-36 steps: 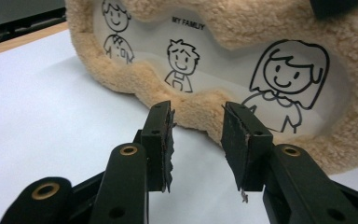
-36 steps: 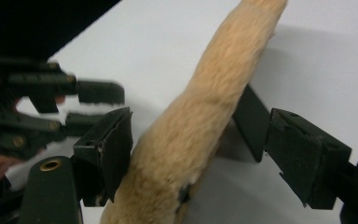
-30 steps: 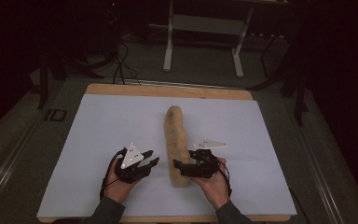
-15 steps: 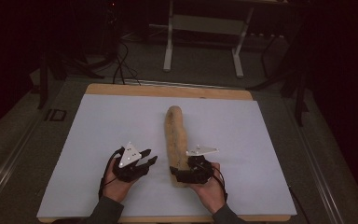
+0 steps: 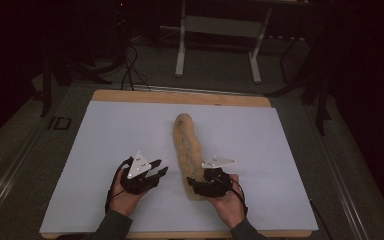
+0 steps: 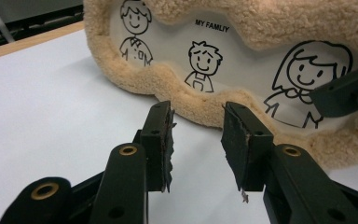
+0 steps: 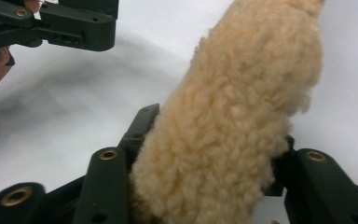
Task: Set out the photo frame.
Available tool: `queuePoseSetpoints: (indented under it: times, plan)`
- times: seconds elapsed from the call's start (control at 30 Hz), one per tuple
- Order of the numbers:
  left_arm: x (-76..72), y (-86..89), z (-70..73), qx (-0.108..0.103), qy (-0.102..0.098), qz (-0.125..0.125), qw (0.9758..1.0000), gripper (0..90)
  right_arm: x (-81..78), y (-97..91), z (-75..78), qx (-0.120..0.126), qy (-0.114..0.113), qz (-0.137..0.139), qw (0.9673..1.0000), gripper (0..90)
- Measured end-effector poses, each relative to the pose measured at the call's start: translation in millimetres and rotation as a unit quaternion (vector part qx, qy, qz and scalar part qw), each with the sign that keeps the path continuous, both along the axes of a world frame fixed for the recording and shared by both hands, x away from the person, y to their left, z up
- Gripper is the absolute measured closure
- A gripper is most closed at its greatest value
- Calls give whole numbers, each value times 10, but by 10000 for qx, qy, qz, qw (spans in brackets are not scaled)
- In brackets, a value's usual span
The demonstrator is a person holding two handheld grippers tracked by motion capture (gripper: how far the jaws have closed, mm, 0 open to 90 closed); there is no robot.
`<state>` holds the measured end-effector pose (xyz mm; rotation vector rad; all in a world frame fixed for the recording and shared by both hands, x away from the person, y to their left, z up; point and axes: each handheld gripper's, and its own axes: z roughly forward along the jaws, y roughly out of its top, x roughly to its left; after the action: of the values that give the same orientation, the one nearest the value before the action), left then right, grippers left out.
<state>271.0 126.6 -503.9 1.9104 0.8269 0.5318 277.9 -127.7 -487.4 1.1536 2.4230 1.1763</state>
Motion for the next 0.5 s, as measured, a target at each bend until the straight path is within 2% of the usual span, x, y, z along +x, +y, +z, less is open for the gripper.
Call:
queuePoseSetpoints:
  times: [0.37,0.5]
  plan:
    - [27,37,4,-150,113,-28,9998,629,22,-135,12,-21,-51,-11,10000,622]
    - [38,51,5,-160,126,-9,9998,618,45,-194,11,39,-22,13,10000,647]
